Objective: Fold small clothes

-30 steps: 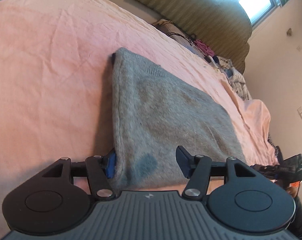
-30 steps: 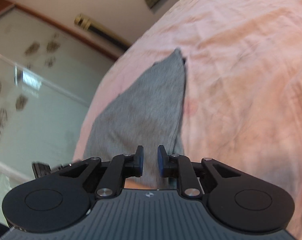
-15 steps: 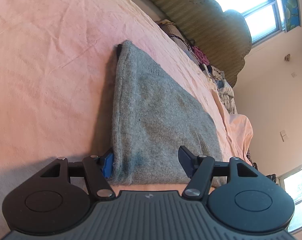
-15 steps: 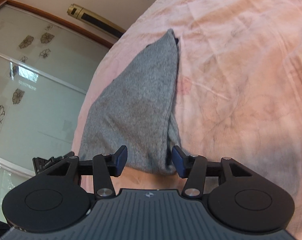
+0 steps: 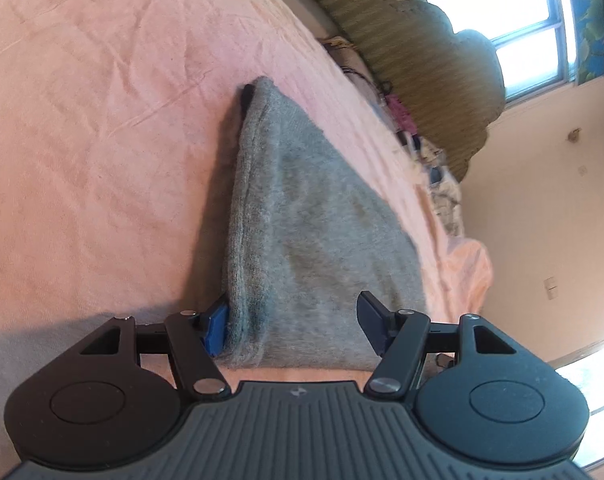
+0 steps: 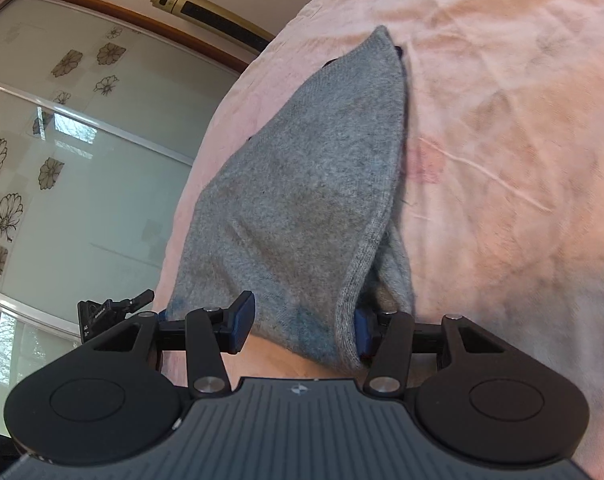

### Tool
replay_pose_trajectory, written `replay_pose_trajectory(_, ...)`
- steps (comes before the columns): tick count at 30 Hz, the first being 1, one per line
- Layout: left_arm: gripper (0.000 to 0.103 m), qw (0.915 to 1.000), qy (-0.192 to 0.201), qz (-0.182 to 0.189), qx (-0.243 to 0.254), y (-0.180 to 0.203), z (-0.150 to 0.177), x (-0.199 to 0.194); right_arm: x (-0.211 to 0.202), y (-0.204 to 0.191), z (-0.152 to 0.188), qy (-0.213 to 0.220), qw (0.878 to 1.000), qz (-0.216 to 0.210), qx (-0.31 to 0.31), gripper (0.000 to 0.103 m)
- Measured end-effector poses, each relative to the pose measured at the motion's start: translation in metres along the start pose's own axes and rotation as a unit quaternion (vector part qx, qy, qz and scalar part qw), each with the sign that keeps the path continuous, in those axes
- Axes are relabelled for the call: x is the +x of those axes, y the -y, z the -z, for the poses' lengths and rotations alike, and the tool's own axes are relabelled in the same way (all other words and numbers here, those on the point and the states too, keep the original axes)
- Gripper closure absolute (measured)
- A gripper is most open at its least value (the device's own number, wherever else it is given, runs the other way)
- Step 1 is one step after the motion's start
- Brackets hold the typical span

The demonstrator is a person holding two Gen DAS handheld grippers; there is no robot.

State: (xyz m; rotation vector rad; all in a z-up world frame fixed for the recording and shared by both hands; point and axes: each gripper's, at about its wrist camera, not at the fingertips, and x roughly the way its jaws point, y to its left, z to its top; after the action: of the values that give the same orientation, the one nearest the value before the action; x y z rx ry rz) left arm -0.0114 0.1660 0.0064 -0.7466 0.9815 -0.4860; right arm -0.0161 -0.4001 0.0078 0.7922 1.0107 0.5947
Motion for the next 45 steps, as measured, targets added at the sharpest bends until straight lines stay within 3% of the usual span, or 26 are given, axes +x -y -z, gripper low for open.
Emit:
replay_pose_trajectory(1, 0.044, 0.9997, 0.0, -0.02, 0.011, 0.002, 0.001, 0.003, 0.002, 0.0, 0.001, -0.002, 1.0, 0.005, -0.001, 0.059)
replay_pose_trajectory(2, 0.068, 0.9986, 0.002, -0.043, 0.031, 0.007, 0.002, 0.006, 0.005, 0.0, 0.001, -0.007, 1.0, 0.01, -0.003, 0.081)
replay_pose_trajectory(3, 0.094, 0.9947, 0.002, -0.083, 0.061, 0.013, 0.003, 0.01, 0.007, 0.0, 0.002, -0.01, 1.0, 0.017, -0.01, 0.092)
replay_pose_trajectory(4, 0.095, 0.99, -0.004, -0.112, 0.086, 0.017, 0.003, 0.013, 0.008, -0.002, 0.005, -0.013, 1.0, 0.017, -0.023, 0.092)
replay_pose_trajectory(9, 0.099, 0.9756, -0.033, -0.137, 0.168, 0.032, -0.009, -0.002, -0.005, -0.017, 0.016, -0.047, 0.993, 0.064, -0.091, 0.093)
replay_pose_trajectory(11, 0.099, 0.9694, -0.044, -0.164, 0.177, 0.027, -0.012, 0.002, -0.013, -0.008, 0.019, -0.05, 0.991, 0.086, -0.089, 0.097)
replay_pose_trajectory(15, 0.096, 0.9822, -0.029, -0.126, 0.137, 0.007, -0.013, -0.007, -0.013, 0.008, 0.016, -0.024, 0.997, 0.057, -0.037, 0.098)
replay_pose_trajectory(17, 0.096, 0.9881, -0.015, -0.1, 0.115, 0.0, -0.006, -0.023, -0.02, 0.016, 0.015, 0.002, 0.999, 0.045, 0.0, 0.086)
replay_pose_trajectory(19, 0.094, 0.9941, -0.005, -0.073, 0.08, -0.008, 0.007, -0.037, -0.038, 0.012, 0.021, 0.034, 0.999, 0.04, 0.007, 0.062)
replay_pose_trajectory(20, 0.088, 0.997, -0.002, -0.053, 0.055, -0.014, 0.014, -0.042, -0.048, 0.008, 0.026, 0.05, 0.998, 0.04, 0.002, 0.041)
replay_pose_trajectory(21, 0.069, 0.9994, 0.003, -0.03, 0.018, -0.021, 0.022, -0.044, -0.06, 0.004, 0.032, 0.064, 0.997, 0.04, 0.002, 0.021)
replay_pose_trajectory(22, 0.053, 0.9996, 0.011, -0.005, -0.024, -0.028, 0.03, -0.046, -0.068, 0.001, 0.038, 0.071, 0.997, 0.035, 0.003, 0.016)
replay_pose_trajectory(23, 0.028, 0.9968, 0.03, 0.031, -0.067, -0.035, 0.04, -0.046, -0.074, 0.0, 0.045, 0.076, 0.997, 0.025, 0.007, 0.015)
replay_pose_trajectory(25, 0.016, 0.9894, 0.097, 0.048, -0.098, -0.03, 0.056, -0.049, -0.075, 0.0, 0.057, 0.074, 0.997, 0.005, 0.026, 0.015)
replay_pose_trajectory(27, 0.015, 0.9841, 0.135, 0.026, -0.112, -0.021, 0.058, -0.041, -0.056, -0.001, 0.064, 0.062, 0.997, -0.001, 0.042, 0.015)
replay_pose_trajectory(29, 0.015, 0.9759, 0.178, -0.003, -0.126, -0.01, 0.06, -0.03, -0.033, -0.004, 0.066, 0.063, 0.996, 0.023, 0.051, 0.017)
replay_pose_trajectory(31, 0.016, 0.9786, 0.175, -0.039, -0.101, 0.008, 0.054, -0.013, -0.02, -0.008, 0.065, 0.121, 0.99, 0.027, 0.062, 0.014)
replay_pose_trajectory(32, 0.027, 0.9789, 0.174, -0.047, -0.096, 0.014, 0.054, -0.004, -0.014, -0.01, 0.063, 0.151, 0.985, 0.034, 0.076, 0.014)
replay_pose_trajectory(33, 0.054, 0.9825, 0.156, -0.039, -0.095, 0.019, 0.053, 0.007, -0.007, -0.013, 0.059, 0.176, 0.98, 0.042, 0.085, 0.014)
replay_pose_trajectory(34, 0.075, 0.987, 0.124, -0.036, -0.096, 0.02, 0.05, 0.018, 0.001, -0.015, 0.055, 0.189, 0.977, 0.053, 0.085, 0.016)
replay_pose_trajectory(35, 0.098, 0.9892, 0.096, -0.055, -0.097, 0.021, 0.049, 0.03, 0.006, -0.017, 0.052, 0.193, 0.976, 0.062, 0.076, 0.027)
replay_pose_trajectory(36, 0.099, 0.9895, 0.096, -0.066, -0.085, 0.024, 0.052, 0.035, 0.016, -0.017, 0.045, 0.184, 0.978, 0.071, 0.064, 0.066)
replay_pose_trajectory(37, 0.099, 0.9895, 0.101, -0.073, -0.075, 0.027, 0.053, 0.034, 0.024, -0.012, 0.039, 0.154, 0.984, 0.067, 0.064, 0.092)
replay_pose_trajectory(39, 0.099, 0.9893, 0.108, -0.074, -0.065, 0.032, 0.055, 0.025, 0.026, -0.006, 0.029, 0.13, 0.988, 0.071, 0.048, 0.091)
replay_pose_trajectory(42, 0.099, 0.9917, 0.11, -0.041, -0.052, 0.035, 0.059, 0.001, -0.003, -0.007, 0.015, 0.128, 0.987, 0.091, 0.022, 0.092)
replay_pose_trajectory(45, 0.099, 0.9947, 0.082, -0.057, -0.027, 0.032, 0.063, 0.006, -0.027, -0.005, 0.006, 0.119, 0.986, 0.114, -0.001, 0.094)
